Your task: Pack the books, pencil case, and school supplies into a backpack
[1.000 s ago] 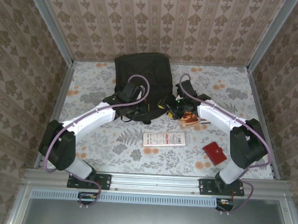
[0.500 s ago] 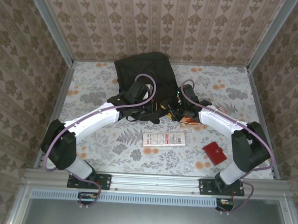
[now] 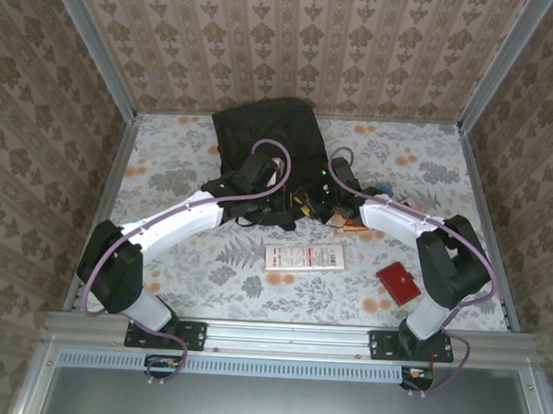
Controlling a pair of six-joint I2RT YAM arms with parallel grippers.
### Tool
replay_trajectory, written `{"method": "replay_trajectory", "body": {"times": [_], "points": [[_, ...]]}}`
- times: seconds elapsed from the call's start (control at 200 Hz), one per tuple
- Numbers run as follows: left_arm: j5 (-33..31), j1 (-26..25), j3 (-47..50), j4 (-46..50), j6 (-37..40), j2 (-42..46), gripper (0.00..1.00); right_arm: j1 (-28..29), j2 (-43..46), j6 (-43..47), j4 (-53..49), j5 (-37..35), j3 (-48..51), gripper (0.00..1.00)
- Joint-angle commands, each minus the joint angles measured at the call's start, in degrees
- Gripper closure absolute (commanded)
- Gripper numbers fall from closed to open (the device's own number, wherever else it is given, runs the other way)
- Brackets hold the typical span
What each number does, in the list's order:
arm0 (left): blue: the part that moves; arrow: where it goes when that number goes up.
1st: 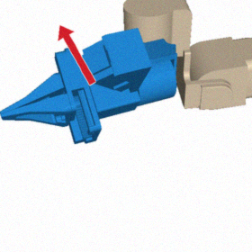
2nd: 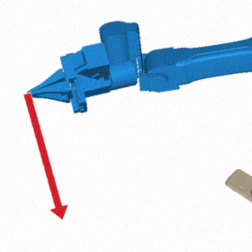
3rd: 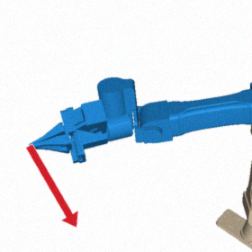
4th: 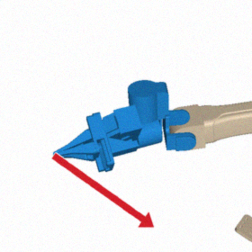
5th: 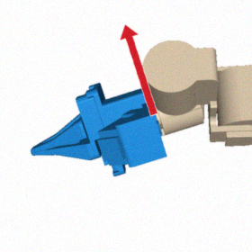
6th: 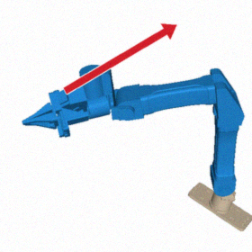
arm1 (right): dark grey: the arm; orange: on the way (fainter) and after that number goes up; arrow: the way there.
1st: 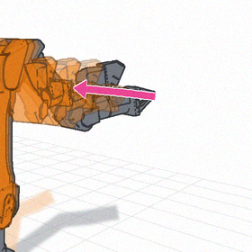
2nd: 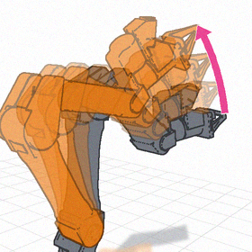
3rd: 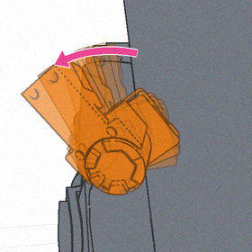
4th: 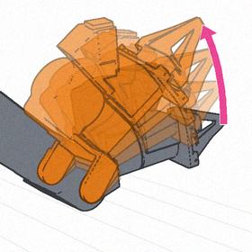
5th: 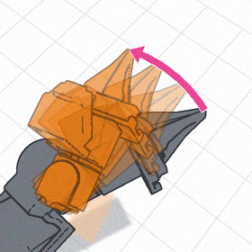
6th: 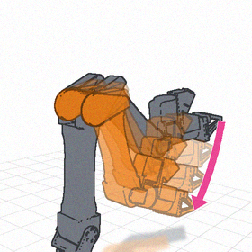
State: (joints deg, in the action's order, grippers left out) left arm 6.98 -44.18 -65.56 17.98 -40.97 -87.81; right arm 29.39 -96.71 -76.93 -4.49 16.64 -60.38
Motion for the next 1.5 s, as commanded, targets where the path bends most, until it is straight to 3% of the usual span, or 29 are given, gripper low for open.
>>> {"method": "replay_trajectory", "body": {"times": [0.0,0.12,0.635,0.915,1.255,1.495], "points": [[-0.7,-0.5,0.6,-1.2,0.2,0.9,1.00,0.8,-1.3,-0.6,-1.7,-1.8,-0.6,0.81],[-2.5,-0.2,2.2,-0.5,0.7,1.7,1.00,0.8,-1.9,1.1,-4.2,-2.6,-1.4,1.00],[-4.5,7.8,10.5,4.6,-0.3,9.6,1.00,-0.1,-2.7,6.3,-10.6,-6.5,-1.5,1.00],[-2.9,16.1,13.3,6.2,0.6,13.1,1.00,-1.4,-3.5,10.3,-12.0,-5.0,-2.5,1.00],[-1.5,27.3,11.1,6.4,2.5,7.6,1.00,-2.3,-3.6,19.3,-16.8,-5.0,-5.4,1.00],[-0.1,32.2,3.7,7.3,3.9,1.4,1.00,-3.1,-5.1,24.8,-14.7,1.7,-6.7,1.00]]}}
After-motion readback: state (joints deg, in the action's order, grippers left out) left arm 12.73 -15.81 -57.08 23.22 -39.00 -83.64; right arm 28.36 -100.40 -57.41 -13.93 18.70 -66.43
